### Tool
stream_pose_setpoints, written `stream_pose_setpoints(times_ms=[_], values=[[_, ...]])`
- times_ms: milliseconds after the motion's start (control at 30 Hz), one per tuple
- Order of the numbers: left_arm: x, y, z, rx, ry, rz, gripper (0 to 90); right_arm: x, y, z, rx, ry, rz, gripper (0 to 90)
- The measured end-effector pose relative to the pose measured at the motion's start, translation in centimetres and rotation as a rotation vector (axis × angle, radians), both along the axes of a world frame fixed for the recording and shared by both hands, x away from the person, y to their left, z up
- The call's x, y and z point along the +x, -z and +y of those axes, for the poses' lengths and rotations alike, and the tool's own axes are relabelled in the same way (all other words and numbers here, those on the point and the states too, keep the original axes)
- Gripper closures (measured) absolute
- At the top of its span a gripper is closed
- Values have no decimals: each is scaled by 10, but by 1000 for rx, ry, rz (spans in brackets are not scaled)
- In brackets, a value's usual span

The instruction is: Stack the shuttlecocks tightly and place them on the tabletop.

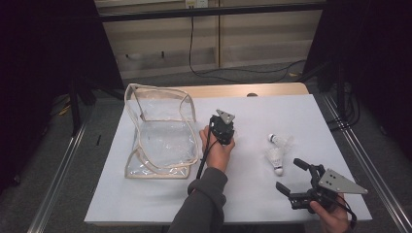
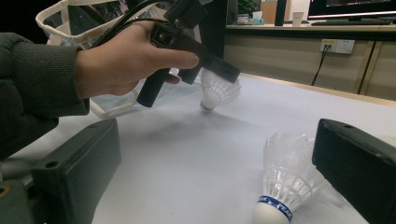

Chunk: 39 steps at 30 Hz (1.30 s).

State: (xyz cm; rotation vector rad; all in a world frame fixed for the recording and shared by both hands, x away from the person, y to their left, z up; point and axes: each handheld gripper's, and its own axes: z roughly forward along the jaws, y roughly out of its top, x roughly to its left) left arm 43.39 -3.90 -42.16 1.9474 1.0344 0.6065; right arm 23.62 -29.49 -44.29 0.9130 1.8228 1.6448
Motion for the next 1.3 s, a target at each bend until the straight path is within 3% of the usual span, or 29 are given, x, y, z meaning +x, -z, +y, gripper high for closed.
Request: stream_pose_setpoints(times_ms=[333, 633, 833, 1000, 1300], values=[[-1, 2, -5, -23, 28, 23, 887, 0, 0, 0, -2, -1, -1, 6], [-2, 2, -6, -50, 48, 17, 831, 0, 0, 0, -2, -3, 0, 6], [-1, 3, -6, -55, 68, 39, 813, 1, 1, 1, -3, -5, 1, 7], [-2, 0, -6, -67, 76, 21, 782, 1, 1, 1, -3, -6, 1, 7], [-5, -3, -6, -91, 101, 36, 788, 1, 1, 1, -3, -7, 1, 7]])
